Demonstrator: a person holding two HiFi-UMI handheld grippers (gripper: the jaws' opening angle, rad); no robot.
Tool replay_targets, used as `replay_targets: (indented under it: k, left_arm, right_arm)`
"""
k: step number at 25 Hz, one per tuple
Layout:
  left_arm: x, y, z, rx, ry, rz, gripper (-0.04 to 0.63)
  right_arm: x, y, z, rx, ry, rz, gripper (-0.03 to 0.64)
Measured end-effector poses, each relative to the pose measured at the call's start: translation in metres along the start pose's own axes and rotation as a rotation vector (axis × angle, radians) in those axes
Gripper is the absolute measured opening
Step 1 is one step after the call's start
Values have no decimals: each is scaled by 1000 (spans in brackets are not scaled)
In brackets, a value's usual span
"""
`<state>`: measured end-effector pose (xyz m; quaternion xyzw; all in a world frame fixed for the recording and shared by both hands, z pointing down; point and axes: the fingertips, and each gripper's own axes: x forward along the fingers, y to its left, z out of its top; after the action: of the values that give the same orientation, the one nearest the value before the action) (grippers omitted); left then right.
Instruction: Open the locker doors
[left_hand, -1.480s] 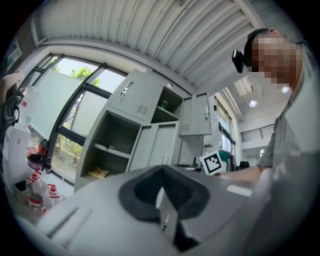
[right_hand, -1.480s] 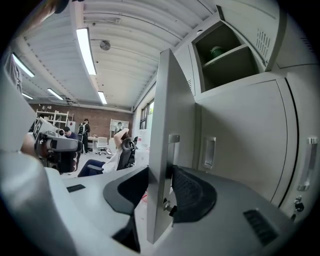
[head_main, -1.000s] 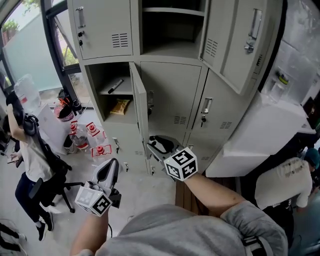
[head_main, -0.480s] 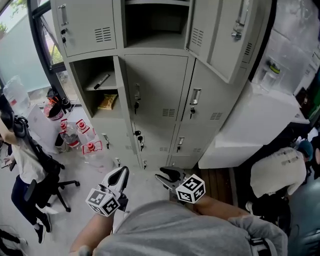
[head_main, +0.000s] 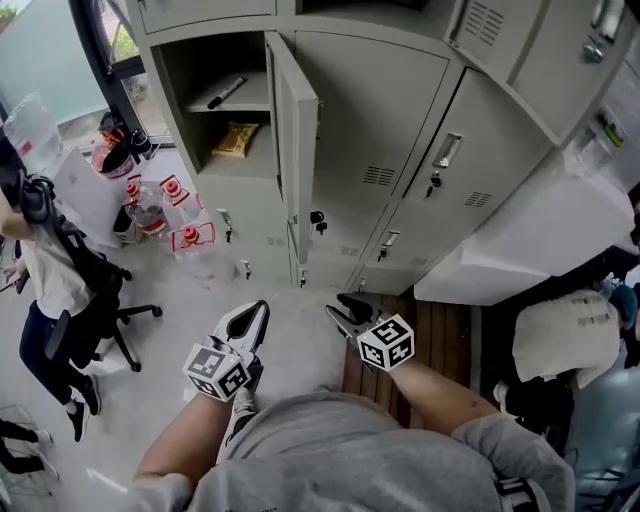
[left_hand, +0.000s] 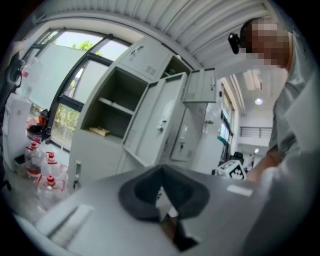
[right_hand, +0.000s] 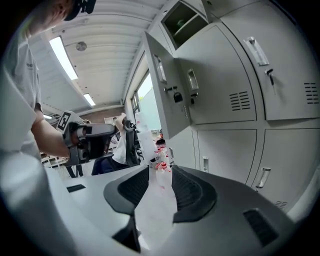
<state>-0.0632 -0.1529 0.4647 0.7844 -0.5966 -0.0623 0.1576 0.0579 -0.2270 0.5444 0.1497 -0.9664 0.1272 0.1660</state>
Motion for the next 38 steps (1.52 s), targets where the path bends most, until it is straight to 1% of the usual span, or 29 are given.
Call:
replay_targets:
  k: [3,5,8,12,15,17,20,24,26,28,29,30,33,35,36,38]
  left_arm:
    - [2,44,-28,-6,26,3,5]
    - [4,79,-50,5,44,-9,5]
    - [7,136,-91,29,63,-59,5]
    - [16,205,-157,39,98,-147,5]
    - [29,246,-197,63,113,-185,5]
    - [37,266,-222,63,107,-191,5]
    - [50,282,-253,43,84,-184,5]
    - [71,291,-279,16,49,-160,5]
    - [77,288,-286,18,45,-165,5]
    - [80,284,-287,18,43,-172,5]
    - [81,282,-287,19,43,-174,5]
    - [81,281,-287,19,45,-175,5]
    - [78,280,-285,17,50,-178,5]
    - [77,282,-282,19,49,-176,5]
    - [77,284,-281,21,49,-173,5]
    - [76,288,-278,19,45,-163,5]
  right_arm:
    - [48,-11,-22,-23,45,-59,137]
    - [82,-23,-37,-9,52,-117,137]
    - [137,-42,-67,26,28,-227,138]
    - [203,-75,-111,33,-2,-398,140]
    - [248,-103,-124,34,-40,-469,141]
    - [270,-126,-131,21,-58,-498,141]
    - [287,-163,-135,-36,-72,-524,146]
    - [286,-210,-99,-51,-158,-575,152]
    - [288,-221,-85,-77,-161,-601,158]
    - [292,-226,-82,-119,-140,-640,172]
    - [293,-226,-82,-127,-141,-655,156]
    - [294,-225,-82,-127,-146,-657,156]
    - [301,-211,-82,-115,-147,-609,175]
    - [307,-205,-73,-135,-145,-590,175]
    - [310,-207,-68,-135,-145,-593,181]
    - [313,-214,-60,-93,-156,-618,184]
